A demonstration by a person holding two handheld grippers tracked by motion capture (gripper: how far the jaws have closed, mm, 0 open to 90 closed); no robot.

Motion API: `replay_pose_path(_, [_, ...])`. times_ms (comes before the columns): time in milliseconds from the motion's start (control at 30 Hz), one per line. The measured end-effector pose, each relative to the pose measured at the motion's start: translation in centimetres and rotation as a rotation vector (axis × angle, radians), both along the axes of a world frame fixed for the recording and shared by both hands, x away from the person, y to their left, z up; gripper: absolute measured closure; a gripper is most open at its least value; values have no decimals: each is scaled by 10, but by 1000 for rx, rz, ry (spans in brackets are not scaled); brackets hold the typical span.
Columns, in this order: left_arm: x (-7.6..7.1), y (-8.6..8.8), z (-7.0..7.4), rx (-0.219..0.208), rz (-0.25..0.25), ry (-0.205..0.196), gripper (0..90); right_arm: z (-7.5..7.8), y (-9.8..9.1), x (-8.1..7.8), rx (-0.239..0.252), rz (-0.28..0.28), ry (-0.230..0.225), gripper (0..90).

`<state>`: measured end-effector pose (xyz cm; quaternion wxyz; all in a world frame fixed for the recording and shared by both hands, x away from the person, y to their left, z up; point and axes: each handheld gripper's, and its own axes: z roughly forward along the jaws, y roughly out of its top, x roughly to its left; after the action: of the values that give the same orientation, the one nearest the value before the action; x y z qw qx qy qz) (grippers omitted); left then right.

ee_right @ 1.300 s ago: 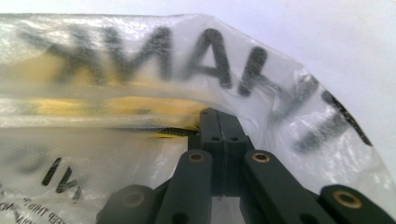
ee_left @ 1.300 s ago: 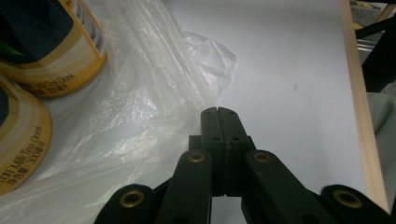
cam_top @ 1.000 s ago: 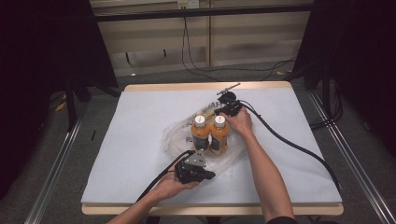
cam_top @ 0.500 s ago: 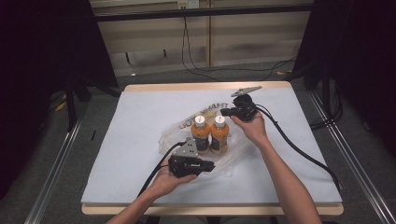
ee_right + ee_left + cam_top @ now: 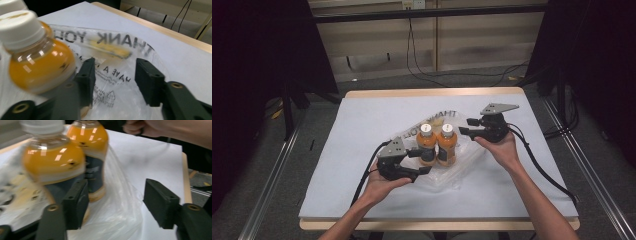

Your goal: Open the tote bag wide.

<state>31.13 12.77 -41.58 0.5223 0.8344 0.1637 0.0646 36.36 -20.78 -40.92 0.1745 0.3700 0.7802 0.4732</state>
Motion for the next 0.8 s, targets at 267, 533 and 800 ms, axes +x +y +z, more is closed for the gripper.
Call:
replay_pose_path(267, [5, 35, 13, -16, 94, -46, 168, 5, -14, -36, 39, -7, -16, 218])
replay_pose_path(533, [-1, 78, 23, -20, 203, -70, 82, 13, -37, -70, 64, -64, -73, 141])
replay_pose_path(800, [-16, 114, 12, 18, 309, -52, 49, 6, -65, -107, 82, -133, -61, 131])
